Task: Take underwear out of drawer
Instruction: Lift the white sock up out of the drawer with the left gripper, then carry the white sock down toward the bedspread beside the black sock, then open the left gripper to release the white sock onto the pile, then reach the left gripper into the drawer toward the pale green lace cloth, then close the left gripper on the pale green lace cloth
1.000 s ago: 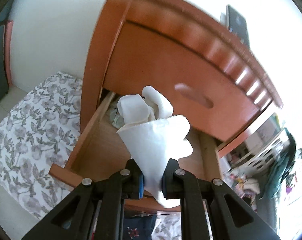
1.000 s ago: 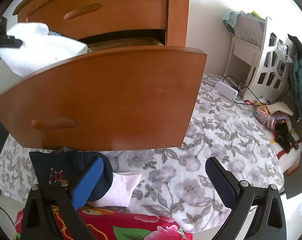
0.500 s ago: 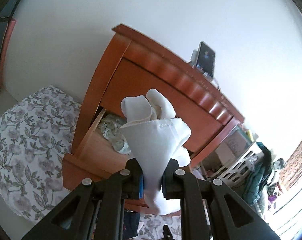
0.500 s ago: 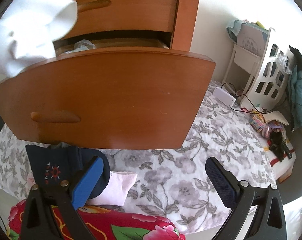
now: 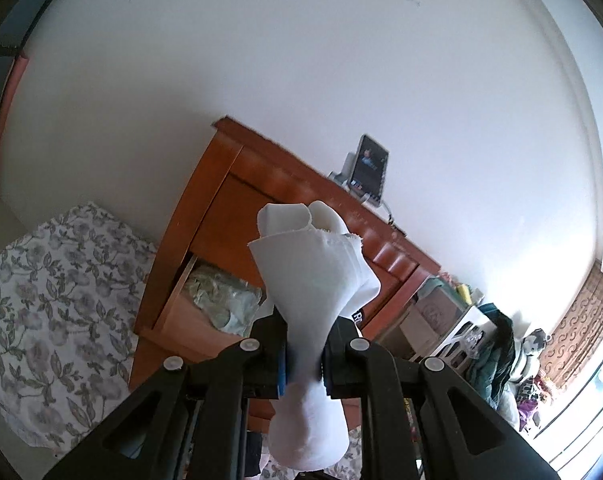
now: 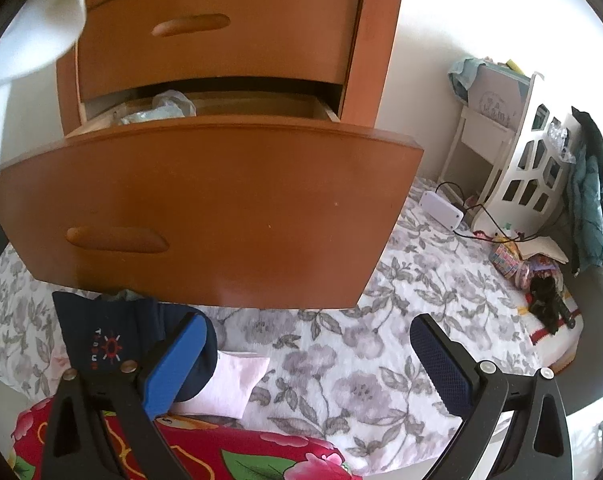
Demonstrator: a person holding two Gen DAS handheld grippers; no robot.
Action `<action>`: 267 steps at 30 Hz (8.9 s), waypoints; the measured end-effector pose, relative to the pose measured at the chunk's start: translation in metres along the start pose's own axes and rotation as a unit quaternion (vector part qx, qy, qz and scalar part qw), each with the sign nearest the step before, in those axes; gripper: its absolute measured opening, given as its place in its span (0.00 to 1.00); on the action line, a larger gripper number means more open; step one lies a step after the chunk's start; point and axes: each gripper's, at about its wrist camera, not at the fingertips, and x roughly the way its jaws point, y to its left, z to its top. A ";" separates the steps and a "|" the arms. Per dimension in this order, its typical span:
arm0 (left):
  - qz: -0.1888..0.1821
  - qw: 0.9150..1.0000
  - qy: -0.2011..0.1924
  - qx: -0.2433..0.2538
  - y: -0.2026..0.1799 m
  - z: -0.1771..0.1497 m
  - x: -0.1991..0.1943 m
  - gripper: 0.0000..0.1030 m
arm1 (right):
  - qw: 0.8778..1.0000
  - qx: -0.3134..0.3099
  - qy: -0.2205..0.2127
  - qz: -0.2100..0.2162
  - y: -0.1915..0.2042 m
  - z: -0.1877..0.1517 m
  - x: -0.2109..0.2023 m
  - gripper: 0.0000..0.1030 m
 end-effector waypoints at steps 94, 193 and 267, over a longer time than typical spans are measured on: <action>0.148 0.903 0.402 -0.002 0.094 -0.201 0.161 0.24 | 1.000 0.000 -0.025 -0.008 0.001 -0.002 -0.010 1.00; 0.203 0.932 0.268 0.135 0.014 -0.003 0.229 0.98 | 0.999 -0.015 -0.011 0.044 0.006 -0.003 -0.005 1.00; 0.314 0.879 0.328 -0.145 0.108 -0.050 0.363 0.05 | 0.988 0.098 0.032 0.115 -0.033 -0.008 0.017 1.00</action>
